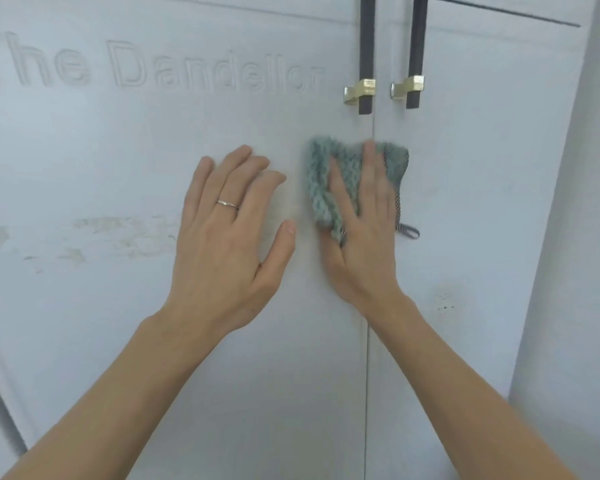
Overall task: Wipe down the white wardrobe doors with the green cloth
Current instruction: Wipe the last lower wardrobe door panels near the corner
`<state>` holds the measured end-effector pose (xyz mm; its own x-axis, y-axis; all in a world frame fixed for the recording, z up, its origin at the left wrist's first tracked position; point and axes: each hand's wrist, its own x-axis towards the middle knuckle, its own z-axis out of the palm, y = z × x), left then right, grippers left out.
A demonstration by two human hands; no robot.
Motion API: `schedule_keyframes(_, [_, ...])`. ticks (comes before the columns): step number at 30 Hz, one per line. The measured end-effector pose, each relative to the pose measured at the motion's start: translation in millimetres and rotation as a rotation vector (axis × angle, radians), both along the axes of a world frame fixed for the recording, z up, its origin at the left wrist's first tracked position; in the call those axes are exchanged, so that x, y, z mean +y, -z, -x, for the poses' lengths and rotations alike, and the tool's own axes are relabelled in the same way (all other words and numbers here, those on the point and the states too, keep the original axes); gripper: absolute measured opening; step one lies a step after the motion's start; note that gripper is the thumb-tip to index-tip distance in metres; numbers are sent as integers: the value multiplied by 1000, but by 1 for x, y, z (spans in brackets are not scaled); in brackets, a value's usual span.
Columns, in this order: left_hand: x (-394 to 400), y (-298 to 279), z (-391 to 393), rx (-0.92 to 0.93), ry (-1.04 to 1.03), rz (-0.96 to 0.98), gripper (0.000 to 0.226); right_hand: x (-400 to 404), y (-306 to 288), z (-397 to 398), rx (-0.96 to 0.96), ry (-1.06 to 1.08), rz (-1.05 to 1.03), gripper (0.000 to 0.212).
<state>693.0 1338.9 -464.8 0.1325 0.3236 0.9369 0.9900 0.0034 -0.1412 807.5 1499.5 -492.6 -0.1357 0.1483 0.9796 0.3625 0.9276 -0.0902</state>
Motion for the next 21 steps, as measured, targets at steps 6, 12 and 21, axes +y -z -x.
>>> schedule_keyframes(6, [25, -4, -23, 5, 0, 37, 44, 26, 15, -34, -172, 24, -70, 63])
schedule_keyframes(12, [47, -21, -38, -3, 39, 32, 45, 68, -30, -61, 323, -82, 389, 64])
schedule_keyframes(21, [72, -42, -59, 26, 124, 56, 45, 76, -29, -70, -48, 31, 93, 62])
